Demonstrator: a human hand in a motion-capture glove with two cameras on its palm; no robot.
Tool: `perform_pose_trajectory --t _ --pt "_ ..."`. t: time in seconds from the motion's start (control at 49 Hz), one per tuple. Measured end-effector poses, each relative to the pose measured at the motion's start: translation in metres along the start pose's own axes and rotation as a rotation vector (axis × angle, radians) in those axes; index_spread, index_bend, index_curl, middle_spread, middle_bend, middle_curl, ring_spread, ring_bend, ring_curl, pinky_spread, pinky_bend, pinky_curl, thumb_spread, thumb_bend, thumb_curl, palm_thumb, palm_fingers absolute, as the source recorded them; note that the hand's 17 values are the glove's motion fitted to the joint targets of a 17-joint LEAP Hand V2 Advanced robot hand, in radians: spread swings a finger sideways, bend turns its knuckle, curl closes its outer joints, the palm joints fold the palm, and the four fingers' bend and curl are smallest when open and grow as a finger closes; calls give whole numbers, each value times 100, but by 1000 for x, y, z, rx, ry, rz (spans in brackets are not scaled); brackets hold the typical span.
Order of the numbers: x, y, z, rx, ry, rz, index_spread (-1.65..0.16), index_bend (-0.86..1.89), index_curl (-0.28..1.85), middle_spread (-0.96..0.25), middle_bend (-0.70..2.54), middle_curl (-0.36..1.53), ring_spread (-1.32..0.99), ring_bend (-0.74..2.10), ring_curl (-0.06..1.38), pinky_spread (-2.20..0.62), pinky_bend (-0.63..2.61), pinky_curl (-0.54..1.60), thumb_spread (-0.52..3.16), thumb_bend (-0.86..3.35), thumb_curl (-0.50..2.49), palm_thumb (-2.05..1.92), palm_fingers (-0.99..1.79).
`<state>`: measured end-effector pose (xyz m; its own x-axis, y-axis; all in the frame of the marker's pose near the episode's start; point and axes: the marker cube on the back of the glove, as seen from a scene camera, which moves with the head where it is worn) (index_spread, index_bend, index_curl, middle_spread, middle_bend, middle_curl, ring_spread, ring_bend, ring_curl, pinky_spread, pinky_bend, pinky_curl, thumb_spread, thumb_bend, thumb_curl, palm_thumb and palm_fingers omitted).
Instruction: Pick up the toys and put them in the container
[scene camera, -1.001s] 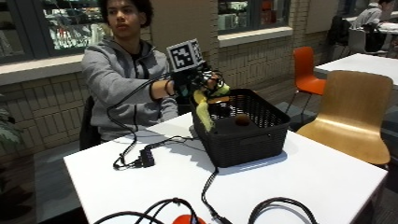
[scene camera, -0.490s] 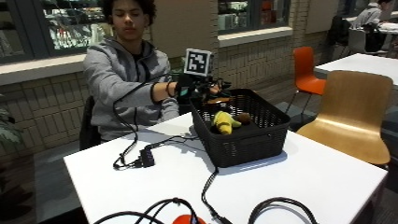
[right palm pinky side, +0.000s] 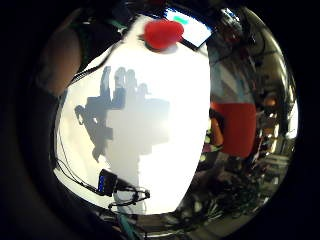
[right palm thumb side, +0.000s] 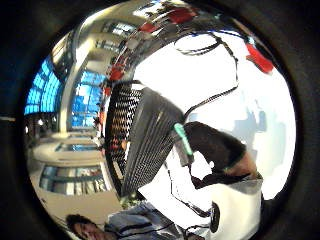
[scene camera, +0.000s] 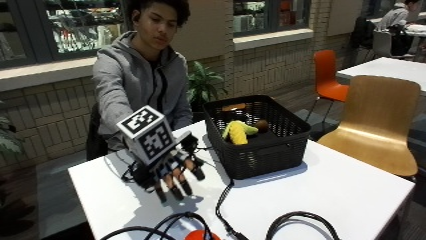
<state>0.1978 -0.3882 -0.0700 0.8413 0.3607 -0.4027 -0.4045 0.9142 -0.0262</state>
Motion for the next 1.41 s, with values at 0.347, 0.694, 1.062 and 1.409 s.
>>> perform_pose_trajectory --t 0.347,0.694,1.062,1.409 --pt "63 -77 22 70 210 150 -25 16 24 4 15 55 -13 38 41 0 80 40 150 9 32 20 -5" --pt "58 -121 46 38 327 212 -28 19 30 4 24 49 -11 24 36 -3 95 41 150 12 33 30 19" --pt "48 -93 47 71 303 124 -21 26 37 -16 32 63 -31 79 52 -32 110 43 151 30 48 66 88" --pt "-89 -34 -21 157 153 -312 -21 25 51 -28 51 89 -42 101 68 -38 121 52 119 24 66 76 93"
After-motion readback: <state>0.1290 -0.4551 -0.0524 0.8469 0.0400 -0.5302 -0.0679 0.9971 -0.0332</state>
